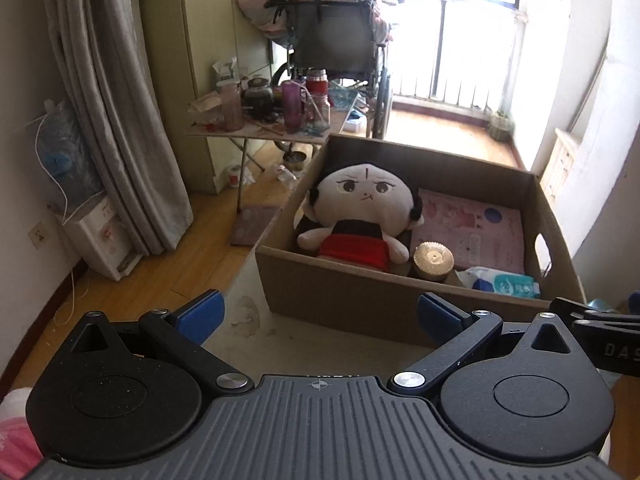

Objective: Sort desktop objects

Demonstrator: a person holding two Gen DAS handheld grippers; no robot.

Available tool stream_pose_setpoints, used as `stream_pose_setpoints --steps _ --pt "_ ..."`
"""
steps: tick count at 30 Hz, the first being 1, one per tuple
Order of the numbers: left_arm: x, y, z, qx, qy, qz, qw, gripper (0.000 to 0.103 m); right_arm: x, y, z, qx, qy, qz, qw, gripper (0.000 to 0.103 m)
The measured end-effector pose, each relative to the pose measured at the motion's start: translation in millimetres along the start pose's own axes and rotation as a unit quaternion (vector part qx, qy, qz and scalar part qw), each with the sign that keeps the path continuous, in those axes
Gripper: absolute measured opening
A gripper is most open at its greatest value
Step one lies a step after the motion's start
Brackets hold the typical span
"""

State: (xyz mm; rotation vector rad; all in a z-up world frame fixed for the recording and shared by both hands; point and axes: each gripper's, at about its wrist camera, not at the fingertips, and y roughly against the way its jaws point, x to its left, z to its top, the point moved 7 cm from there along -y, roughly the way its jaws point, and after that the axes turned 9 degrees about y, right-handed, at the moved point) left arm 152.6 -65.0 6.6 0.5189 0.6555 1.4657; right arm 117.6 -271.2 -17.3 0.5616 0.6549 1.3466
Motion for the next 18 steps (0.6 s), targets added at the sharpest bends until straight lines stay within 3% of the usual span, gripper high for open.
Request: stream_pose_setpoints --steps 5,18 --pt "-9 -3 -2 0.007 -0.001 -0.006 1.0 0.103 1 -4 -2 0.01 0.023 -0.007 1.0 0.103" --pt "-24 -15 -2 0.02 0.0 -0.016 0.9997 0.103 -9 -16 -1 0.025 0.016 0.0 1.0 0.103"
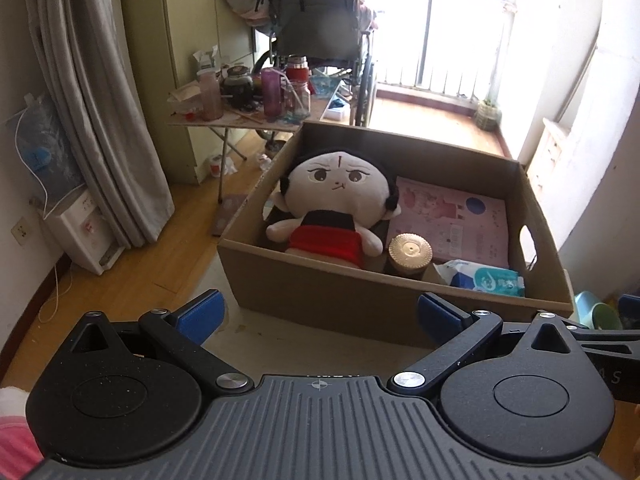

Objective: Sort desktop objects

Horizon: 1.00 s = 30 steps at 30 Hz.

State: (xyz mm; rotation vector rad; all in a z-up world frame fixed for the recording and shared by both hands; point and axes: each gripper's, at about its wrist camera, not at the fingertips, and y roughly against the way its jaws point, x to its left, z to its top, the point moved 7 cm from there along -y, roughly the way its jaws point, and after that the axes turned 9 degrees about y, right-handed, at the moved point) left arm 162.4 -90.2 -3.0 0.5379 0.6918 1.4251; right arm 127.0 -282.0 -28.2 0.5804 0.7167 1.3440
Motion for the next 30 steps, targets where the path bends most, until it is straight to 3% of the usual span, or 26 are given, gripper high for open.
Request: stream_pose_setpoints --steps 30 --pt "-9.9 -8.6 -3.8 0.01 -0.012 -0.005 0.9999 0.103 -4.7 -10.3 -6.2 0.019 -0.008 0.01 1.0 0.103"
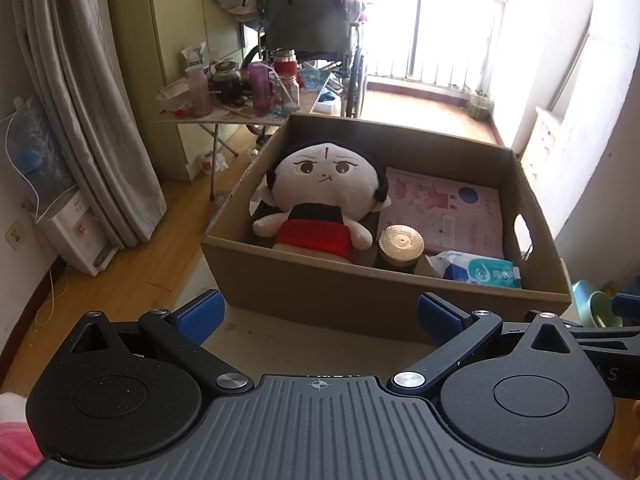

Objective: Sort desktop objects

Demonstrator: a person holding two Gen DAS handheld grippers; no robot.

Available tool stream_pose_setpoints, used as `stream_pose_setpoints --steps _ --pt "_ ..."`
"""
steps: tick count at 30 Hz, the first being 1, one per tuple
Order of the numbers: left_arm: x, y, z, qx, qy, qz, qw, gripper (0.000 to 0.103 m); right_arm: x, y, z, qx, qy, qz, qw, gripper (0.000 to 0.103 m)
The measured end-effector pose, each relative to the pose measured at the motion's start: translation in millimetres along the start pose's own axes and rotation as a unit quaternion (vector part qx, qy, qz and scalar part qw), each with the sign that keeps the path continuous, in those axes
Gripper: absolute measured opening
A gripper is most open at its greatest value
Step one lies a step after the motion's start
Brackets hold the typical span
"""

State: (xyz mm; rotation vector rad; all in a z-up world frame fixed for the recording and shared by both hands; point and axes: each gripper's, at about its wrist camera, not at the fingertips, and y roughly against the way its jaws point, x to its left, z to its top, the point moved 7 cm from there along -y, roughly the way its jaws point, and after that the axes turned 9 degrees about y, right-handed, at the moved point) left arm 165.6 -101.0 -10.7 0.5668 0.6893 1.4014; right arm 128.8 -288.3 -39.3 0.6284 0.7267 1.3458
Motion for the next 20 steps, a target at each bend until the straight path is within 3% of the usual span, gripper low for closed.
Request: stream_pose_setpoints --steps 20 --pt "-1.9 1.6 0.9 -0.002 -0.002 -0.001 1.0 0.103 -2.2 3.1 1.5 0.0 0.0 0.001 1.0 0.103"
